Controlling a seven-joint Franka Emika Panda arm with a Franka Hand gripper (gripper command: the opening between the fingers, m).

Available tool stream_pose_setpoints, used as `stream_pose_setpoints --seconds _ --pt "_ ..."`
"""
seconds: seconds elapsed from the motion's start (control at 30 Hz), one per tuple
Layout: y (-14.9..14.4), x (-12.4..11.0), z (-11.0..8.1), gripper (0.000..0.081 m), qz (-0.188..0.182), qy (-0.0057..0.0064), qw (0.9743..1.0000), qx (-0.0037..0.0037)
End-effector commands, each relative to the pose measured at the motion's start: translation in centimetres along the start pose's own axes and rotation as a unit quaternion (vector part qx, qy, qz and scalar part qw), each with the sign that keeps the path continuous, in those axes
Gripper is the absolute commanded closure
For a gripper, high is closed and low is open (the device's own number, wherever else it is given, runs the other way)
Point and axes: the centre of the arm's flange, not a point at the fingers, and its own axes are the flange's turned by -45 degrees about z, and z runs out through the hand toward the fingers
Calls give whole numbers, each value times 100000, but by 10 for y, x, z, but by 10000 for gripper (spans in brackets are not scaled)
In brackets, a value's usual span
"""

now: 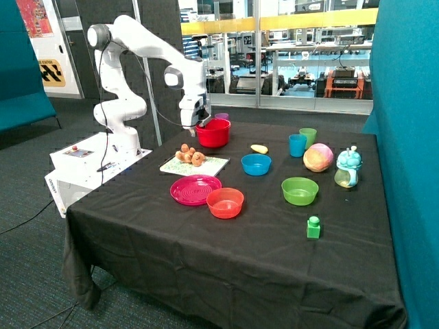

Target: Hide the teddy bear in the red bowl

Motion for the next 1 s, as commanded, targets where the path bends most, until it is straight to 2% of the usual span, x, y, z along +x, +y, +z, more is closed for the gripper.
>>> stream_pose_setpoints --seconds 0.0,0.3,0.37,0.47,0.67,0.8,0.97 --pt "22 -11 28 380 1819 -171 99983 81" --pt "33 -21 47 343 2924 -172 99957 79" --pt "34 -23 49 299 2898 -172 99958 79" --pt "35 -27 52 166 2962 -172 99956 79" --pt "31 -22 48 42 2421 -171 99971 80" --pt "32 -21 49 6 2325 -171 99973 80" --pt "36 -23 51 2 2469 -171 99969 80"
